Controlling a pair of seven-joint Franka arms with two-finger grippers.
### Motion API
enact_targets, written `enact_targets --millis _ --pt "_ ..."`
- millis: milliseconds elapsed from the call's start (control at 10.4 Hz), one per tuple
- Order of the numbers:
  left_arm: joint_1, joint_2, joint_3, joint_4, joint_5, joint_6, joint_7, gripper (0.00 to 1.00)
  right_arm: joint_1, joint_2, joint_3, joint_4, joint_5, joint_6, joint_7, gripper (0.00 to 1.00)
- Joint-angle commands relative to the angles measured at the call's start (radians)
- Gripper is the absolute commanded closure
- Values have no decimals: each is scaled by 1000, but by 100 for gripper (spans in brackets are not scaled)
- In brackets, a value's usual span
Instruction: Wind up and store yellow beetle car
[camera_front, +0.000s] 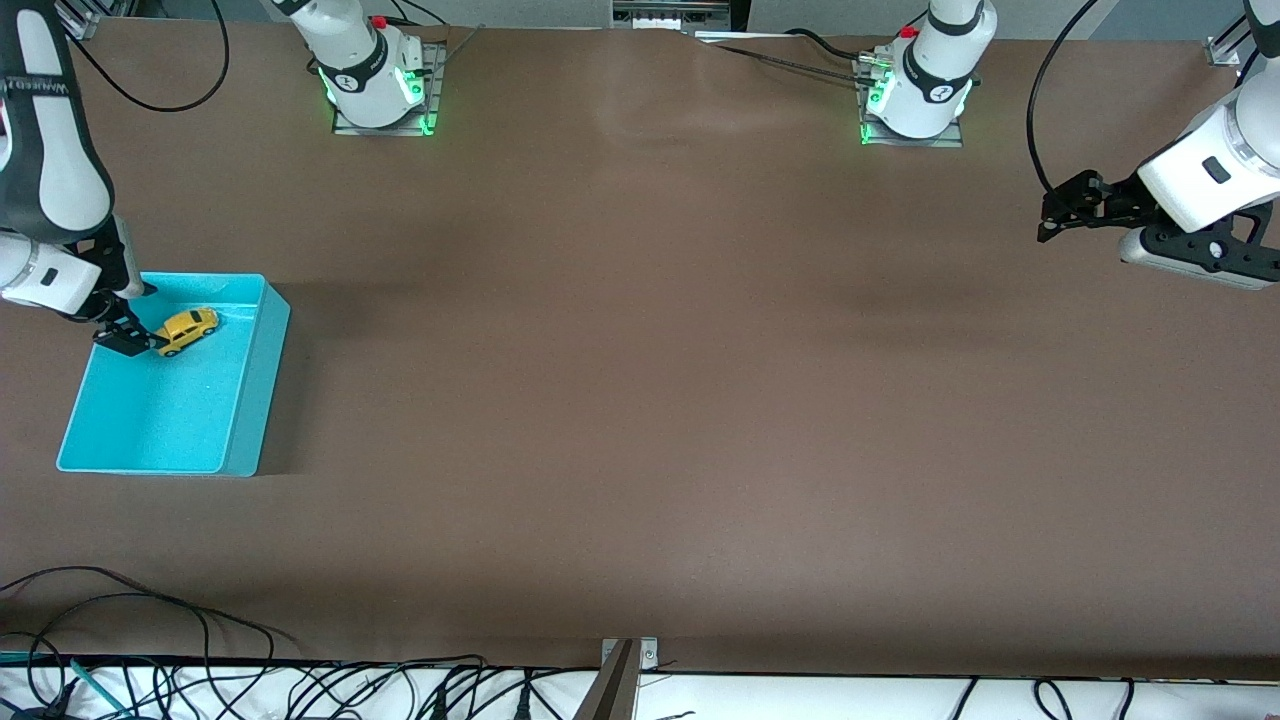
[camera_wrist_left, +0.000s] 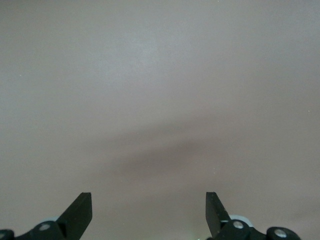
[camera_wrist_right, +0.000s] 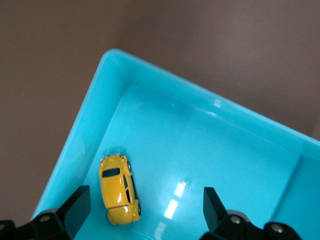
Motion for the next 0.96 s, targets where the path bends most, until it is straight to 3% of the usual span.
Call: enact_targets --millis 0,479,862 --pt "4 3 -6 19 9 -20 -9 0 36 -88 -2 -42 14 -68 201 0" --pt "4 3 -8 19 9 -20 -9 0 154 -232 17 -26 14 -148 697 0" --pt "4 3 -6 19 9 -20 -9 0 196 -282 49 -2 11 -174 1304 0"
